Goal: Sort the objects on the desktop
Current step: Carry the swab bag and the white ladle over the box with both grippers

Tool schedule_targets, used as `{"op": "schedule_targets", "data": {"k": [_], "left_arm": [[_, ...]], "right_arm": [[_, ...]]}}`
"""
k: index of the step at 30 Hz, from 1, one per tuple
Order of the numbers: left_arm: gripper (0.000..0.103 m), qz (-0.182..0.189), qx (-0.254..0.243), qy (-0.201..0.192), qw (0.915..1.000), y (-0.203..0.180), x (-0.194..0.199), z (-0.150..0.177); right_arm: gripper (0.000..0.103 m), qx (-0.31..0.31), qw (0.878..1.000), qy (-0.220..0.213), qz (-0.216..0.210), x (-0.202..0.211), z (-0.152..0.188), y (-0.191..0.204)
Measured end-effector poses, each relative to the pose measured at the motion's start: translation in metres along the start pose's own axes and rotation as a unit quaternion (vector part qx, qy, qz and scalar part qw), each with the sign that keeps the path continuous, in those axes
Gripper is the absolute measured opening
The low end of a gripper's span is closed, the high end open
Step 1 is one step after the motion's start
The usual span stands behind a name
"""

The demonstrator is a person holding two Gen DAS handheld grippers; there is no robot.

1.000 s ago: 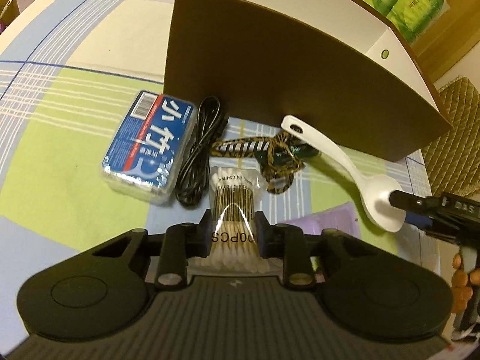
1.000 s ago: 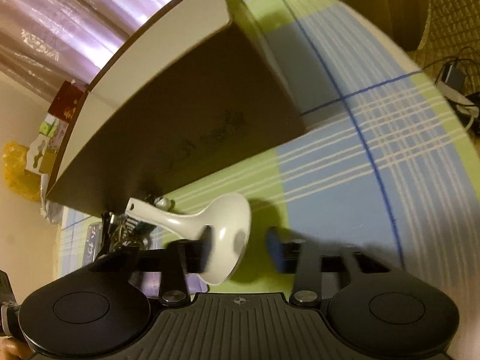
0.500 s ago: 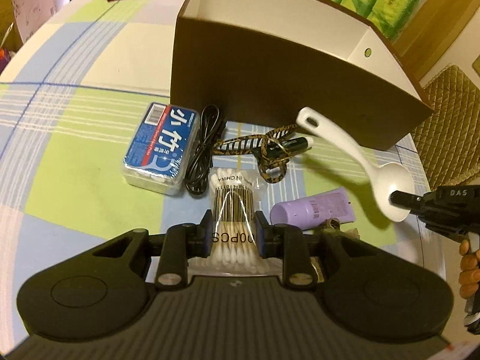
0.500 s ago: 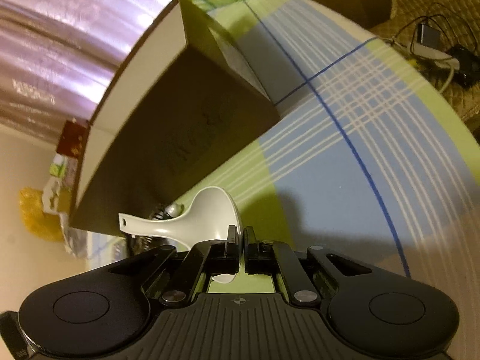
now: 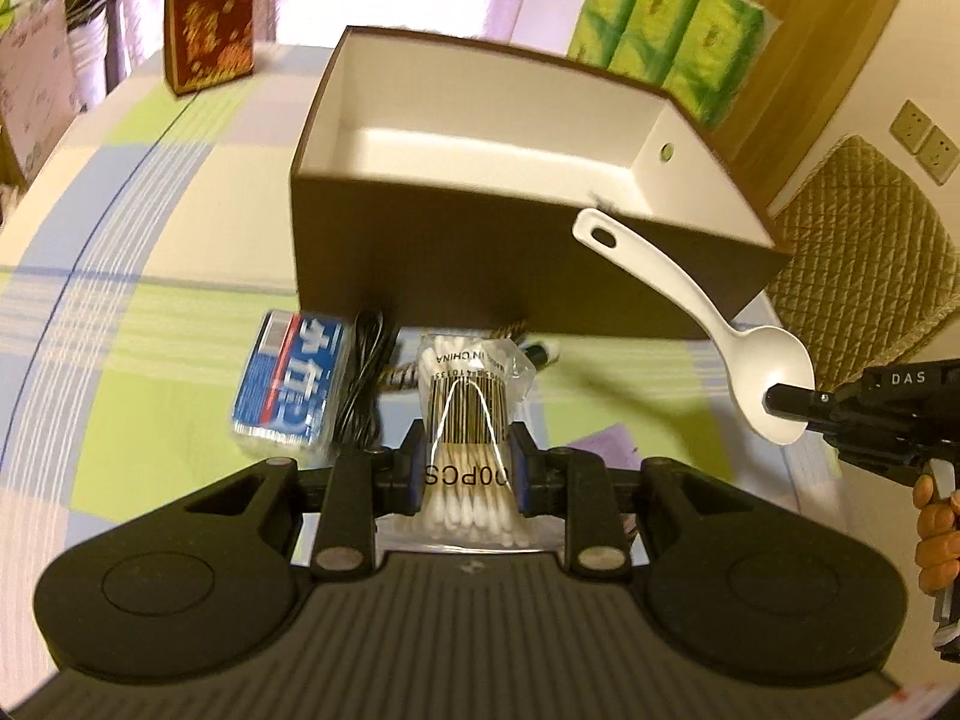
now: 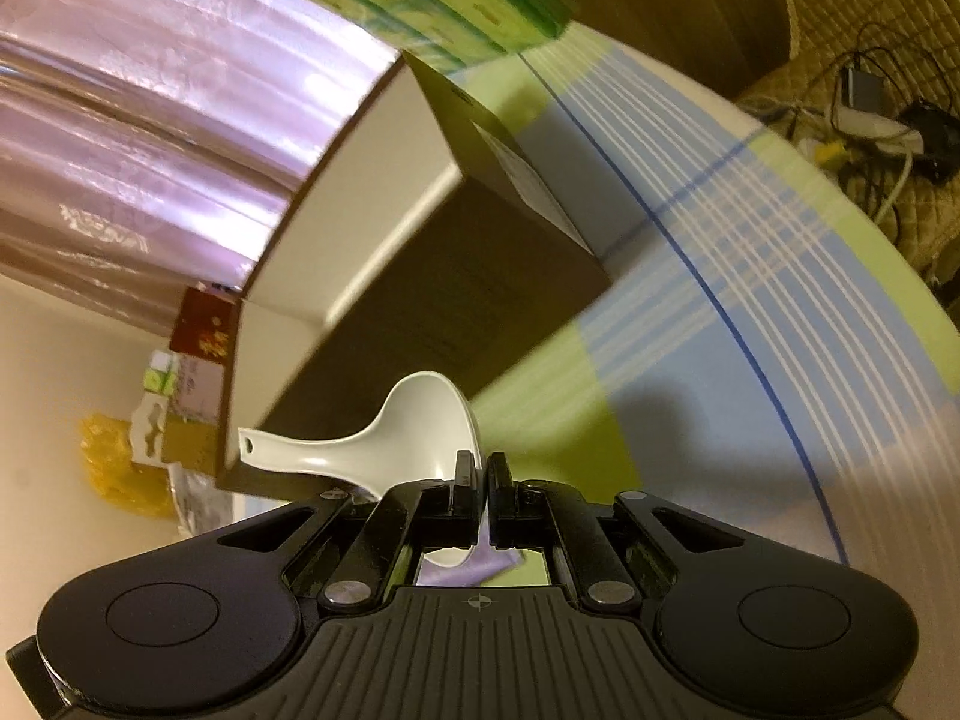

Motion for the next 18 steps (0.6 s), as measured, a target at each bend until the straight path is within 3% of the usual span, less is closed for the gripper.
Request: {"op": "schedule_targets", "data": {"k": [9, 18], "left_arm": [[0.022, 0.003, -0.037, -0.043, 0.9984, -0.007, 0.023, -0.050], [0.022, -0.007, -0.053, -0.066, 0.9964, -0.002, 0.026, -0.114]], "right_arm": [[0.000, 0.028, 0.999, -0.024, -0.012, 0.006, -0.036, 0.045], [0.000, 0.037, 0.999, -0.032, -0.001, -0.016, -0.083, 0.075]]}}
Point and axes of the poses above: each gripper's, at about its wrist camera, not at the fingertips, and x roughly against the way its jaws point, y to its left, z to its underside, the point moved 5 cm from there along -x, roughly the way its jaws point, and after that the axes turned 15 degrees about y, right-handed, at the moved point
